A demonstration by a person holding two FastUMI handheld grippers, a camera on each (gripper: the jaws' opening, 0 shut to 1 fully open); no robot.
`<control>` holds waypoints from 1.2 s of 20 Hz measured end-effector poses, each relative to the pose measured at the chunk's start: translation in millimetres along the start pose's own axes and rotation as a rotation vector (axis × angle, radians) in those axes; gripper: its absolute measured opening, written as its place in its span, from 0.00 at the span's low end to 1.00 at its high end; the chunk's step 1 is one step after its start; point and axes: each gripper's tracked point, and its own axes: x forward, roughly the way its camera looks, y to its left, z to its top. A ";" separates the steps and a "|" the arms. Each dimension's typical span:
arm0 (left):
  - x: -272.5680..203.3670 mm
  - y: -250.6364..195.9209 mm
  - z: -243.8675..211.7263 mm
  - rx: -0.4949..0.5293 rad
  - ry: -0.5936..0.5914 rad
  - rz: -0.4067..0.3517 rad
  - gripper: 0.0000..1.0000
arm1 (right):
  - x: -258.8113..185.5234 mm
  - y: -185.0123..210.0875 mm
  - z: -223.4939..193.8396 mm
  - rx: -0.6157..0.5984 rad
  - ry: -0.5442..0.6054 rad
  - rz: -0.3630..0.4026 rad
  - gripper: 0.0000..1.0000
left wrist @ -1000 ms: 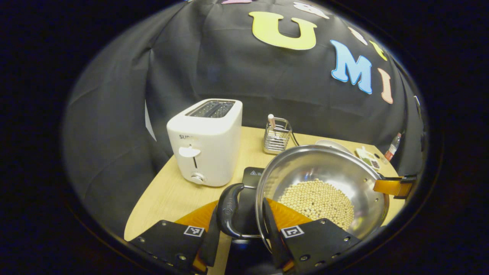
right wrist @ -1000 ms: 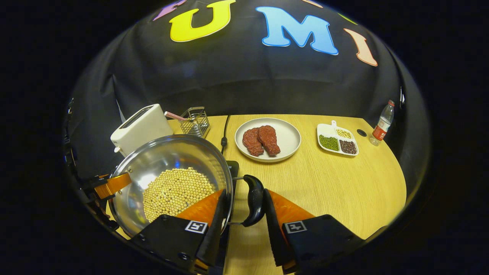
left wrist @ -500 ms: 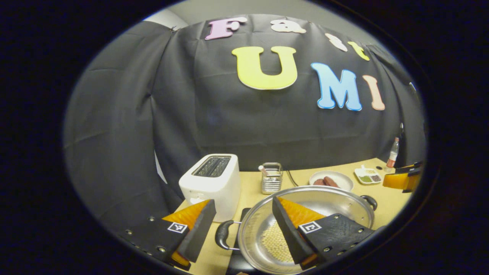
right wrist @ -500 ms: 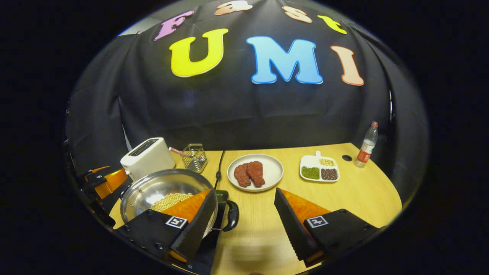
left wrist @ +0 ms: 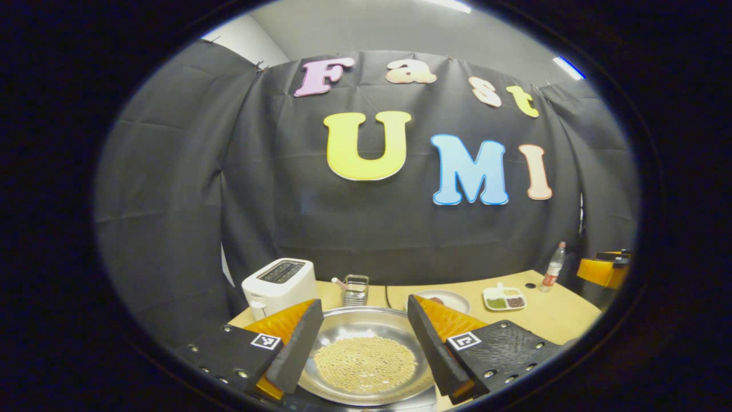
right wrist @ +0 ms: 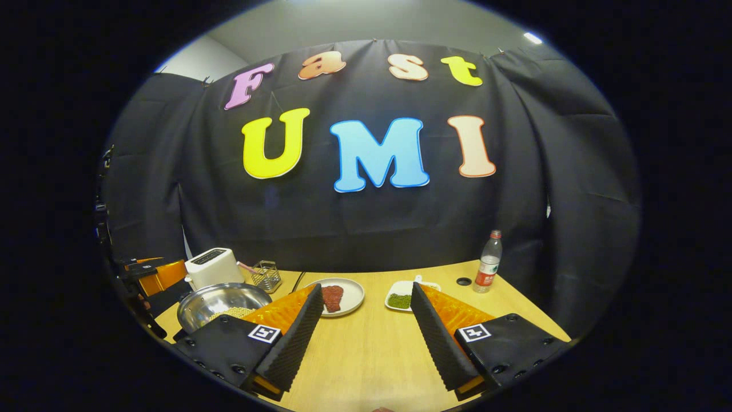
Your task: First push the handle of the pot to place it horizontally, then grasp the pot with both hands and set it on the induction cooktop.
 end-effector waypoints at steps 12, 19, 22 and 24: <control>-144.8 -145.2 45.3 0.014 -0.130 -0.069 0.87 | -132.3 -101.5 24.0 0.002 -0.110 0.007 0.98; -198.4 -141.0 53.5 0.034 -0.158 -0.094 0.87 | -174.0 -90.4 46.9 0.001 -0.184 -0.010 0.98; -212.8 -128.0 52.4 0.050 -0.151 -0.108 0.89 | -193.6 -85.6 53.8 -0.025 -0.234 -0.044 0.98; -220.5 -116.9 56.1 0.049 -0.158 -0.104 0.89 | -202.7 -75.2 54.3 -0.029 -0.254 -0.044 0.98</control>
